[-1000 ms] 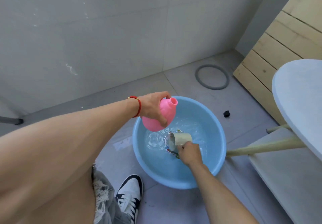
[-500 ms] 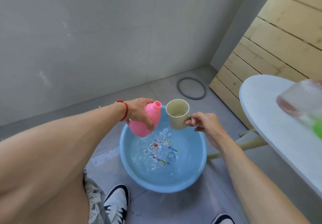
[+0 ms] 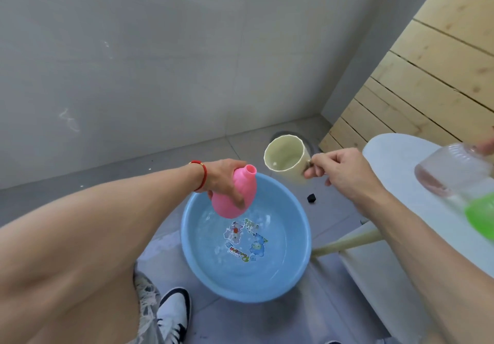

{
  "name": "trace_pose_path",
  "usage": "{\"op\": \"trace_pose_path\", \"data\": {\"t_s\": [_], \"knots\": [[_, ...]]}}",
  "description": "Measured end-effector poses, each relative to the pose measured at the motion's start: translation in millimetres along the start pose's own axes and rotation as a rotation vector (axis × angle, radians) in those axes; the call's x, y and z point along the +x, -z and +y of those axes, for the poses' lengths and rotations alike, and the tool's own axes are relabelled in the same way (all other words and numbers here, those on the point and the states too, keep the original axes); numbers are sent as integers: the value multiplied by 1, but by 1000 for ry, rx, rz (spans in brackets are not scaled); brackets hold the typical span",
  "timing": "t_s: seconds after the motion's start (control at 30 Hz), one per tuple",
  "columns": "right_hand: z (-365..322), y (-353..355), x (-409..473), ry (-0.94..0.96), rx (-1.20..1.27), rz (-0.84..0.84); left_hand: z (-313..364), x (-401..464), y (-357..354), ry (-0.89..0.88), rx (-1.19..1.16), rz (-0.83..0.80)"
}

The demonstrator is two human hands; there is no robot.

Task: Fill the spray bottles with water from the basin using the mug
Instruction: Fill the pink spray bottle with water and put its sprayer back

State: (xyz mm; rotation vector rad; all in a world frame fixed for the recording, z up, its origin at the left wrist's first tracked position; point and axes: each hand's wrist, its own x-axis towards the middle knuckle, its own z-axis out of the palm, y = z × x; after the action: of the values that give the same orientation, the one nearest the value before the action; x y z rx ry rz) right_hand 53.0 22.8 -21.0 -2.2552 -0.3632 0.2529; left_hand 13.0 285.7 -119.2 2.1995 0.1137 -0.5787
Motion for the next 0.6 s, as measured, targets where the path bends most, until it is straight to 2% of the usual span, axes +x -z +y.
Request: {"op": "trace_pose_path", "data": {"t_s": [0.43,0.6], "knots": [[-9,-20,-7,183,-390,140,1,3,-3,8,28,-70],[-6,-22,-3,230,-430,190,2,3,-5,15,40,-96]]}}
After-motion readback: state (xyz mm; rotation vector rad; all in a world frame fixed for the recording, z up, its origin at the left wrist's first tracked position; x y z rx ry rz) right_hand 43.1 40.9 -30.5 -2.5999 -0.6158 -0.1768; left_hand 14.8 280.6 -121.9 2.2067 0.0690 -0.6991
